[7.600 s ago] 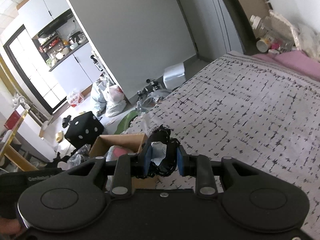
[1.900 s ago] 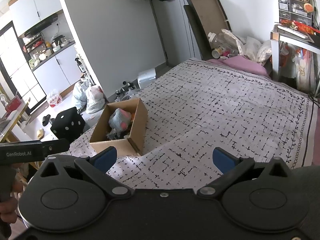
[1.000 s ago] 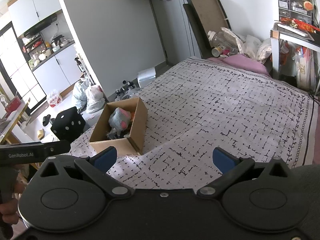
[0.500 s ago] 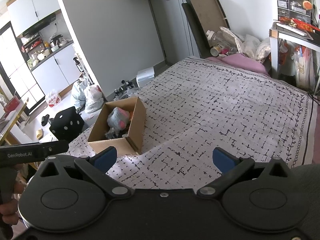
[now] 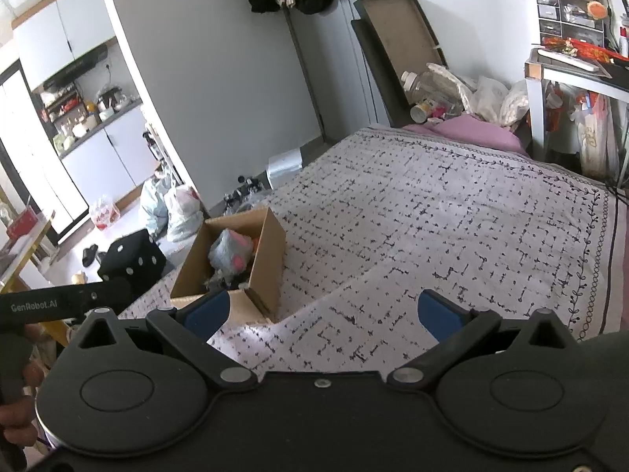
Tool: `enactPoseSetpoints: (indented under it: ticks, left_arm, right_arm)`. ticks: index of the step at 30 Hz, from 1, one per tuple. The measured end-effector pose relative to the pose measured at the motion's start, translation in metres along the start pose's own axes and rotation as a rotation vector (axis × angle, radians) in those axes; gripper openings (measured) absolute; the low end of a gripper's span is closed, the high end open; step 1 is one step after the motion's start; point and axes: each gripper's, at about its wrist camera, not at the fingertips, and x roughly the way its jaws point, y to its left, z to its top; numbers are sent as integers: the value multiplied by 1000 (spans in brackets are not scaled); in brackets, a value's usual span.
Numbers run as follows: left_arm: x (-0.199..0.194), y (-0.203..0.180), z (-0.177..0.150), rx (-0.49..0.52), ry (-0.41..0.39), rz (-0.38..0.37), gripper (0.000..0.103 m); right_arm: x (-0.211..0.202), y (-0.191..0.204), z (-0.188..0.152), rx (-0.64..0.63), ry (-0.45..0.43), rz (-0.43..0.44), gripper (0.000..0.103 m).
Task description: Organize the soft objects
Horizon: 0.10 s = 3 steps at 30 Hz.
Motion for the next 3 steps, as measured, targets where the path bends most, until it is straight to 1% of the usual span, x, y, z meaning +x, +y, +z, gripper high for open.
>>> enactPoseSetpoints:
  ticks: [3]
  left_arm:
    - [4,-1,3,7,-6,2,103]
  right_arm:
    - [3,0,1,4,-10,4,103]
